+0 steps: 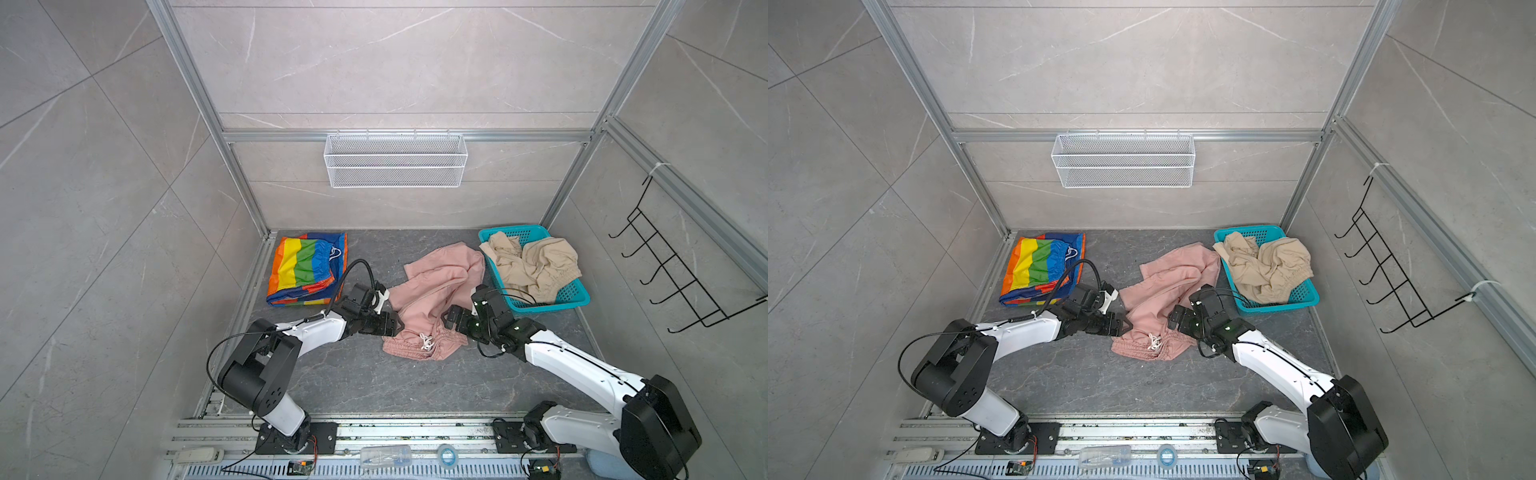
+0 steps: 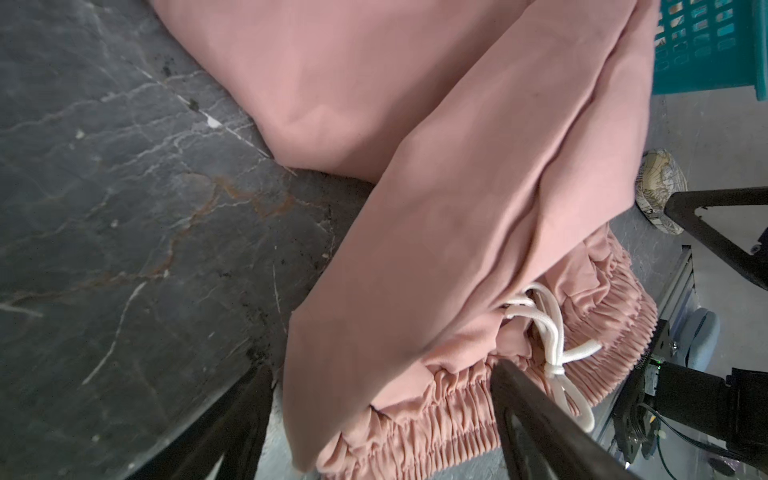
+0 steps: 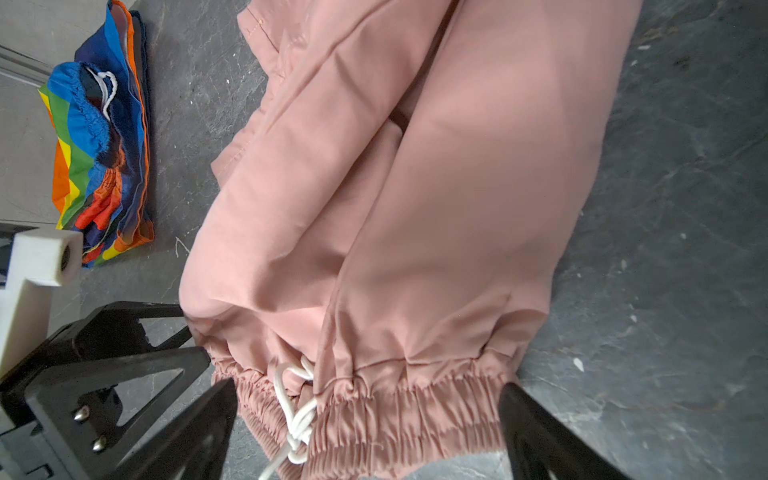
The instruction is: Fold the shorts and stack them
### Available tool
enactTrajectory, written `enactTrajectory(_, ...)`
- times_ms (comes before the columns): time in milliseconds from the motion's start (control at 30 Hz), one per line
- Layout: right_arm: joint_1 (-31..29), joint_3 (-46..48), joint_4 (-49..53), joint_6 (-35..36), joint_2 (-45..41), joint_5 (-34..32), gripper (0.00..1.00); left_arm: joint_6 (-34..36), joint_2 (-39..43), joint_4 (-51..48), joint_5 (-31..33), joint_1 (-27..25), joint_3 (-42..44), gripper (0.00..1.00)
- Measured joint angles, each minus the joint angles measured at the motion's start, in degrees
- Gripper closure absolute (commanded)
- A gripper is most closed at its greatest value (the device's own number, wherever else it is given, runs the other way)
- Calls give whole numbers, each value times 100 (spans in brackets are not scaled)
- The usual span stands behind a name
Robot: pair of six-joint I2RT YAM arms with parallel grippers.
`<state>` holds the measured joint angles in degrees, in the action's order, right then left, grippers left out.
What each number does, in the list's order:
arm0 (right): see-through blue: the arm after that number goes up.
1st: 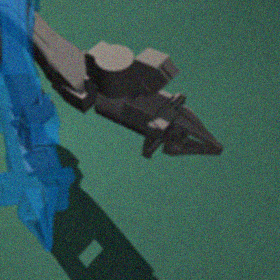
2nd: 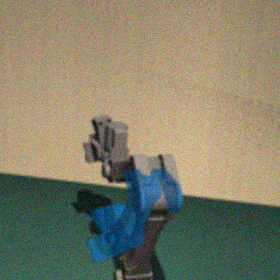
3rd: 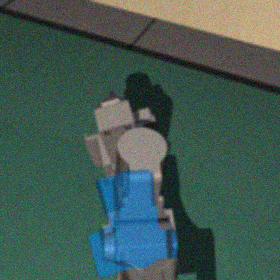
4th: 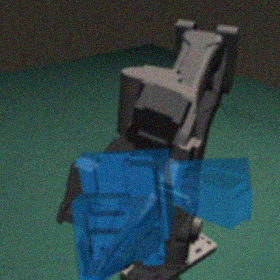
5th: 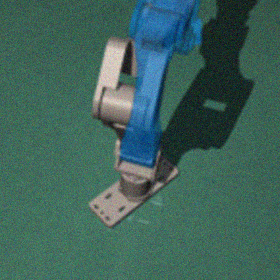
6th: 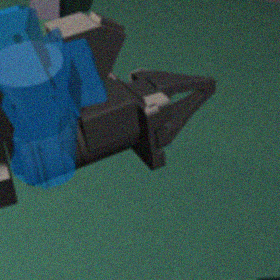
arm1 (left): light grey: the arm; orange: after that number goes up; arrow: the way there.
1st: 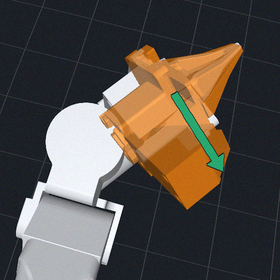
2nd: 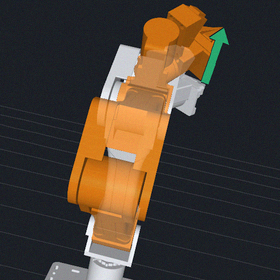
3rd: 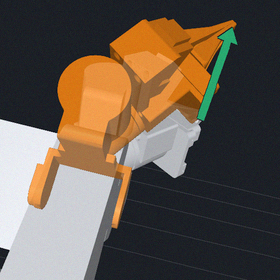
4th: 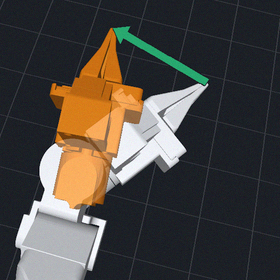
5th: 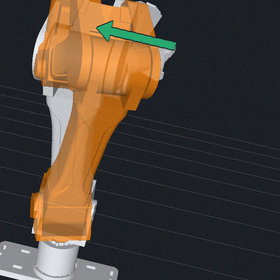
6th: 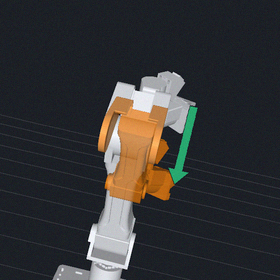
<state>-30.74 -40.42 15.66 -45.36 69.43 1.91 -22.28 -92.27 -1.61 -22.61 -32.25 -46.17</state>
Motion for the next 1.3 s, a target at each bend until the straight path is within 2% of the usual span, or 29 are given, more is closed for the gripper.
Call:
enactTrajectory(67, 0, 0, 2, 20, 0, -2, 1, 44, -118, 94, -17, -2, 0, 30)
enactTrajectory(167, 13, 0, 13, 55, 0, -26, 1, 133, -315, 153, -42, -61, -11, 45)
enactTrajectory(267, 177, -66, 87, 149, 46, -17, 1, 297, -562, 35, -55, -192, -129, 70)
enactTrajectory(300, 286, -129, 107, 177, 111, 0, 0, 361, -627, -46, -55, -256, -186, 76)
enactTrajectory(433, 728, -586, 166, 326, 525, 114, 1, 586, -697, -393, -13, -424, -420, 86)
enactTrajectory(567, 986, -1196, 164, 468, 1095, 197, 1, 778, -680, -785, 173, -498, -675, 100)
enactTrajectory(900, 1624, -2286, -181, 380, 2868, 800, 2, 1102, -535, -1508, 756, -501, -966, 100)
enactTrajectory(967, 1655, -2376, -245, 293, 3115, 885, 10, 1134, -472, -1604, 850, -501, -966, 100)
enactTrajectory(1033, 1663, -2481, -319, 195, 3329, 975, 23, 1158, -400, -1679, 927, -501, -966, 100)
enactTrajectory(1133, 1663, -2686, -448, 85, 3585, 1099, 43, 1193, -256, -1779, 1091, -501, -966, 100)
enactTrajectory(1300, 1663, -3200, -535, 0, 3910, 1172, 83, 1261, 92, -2004, 1475, -501, -979, 100)
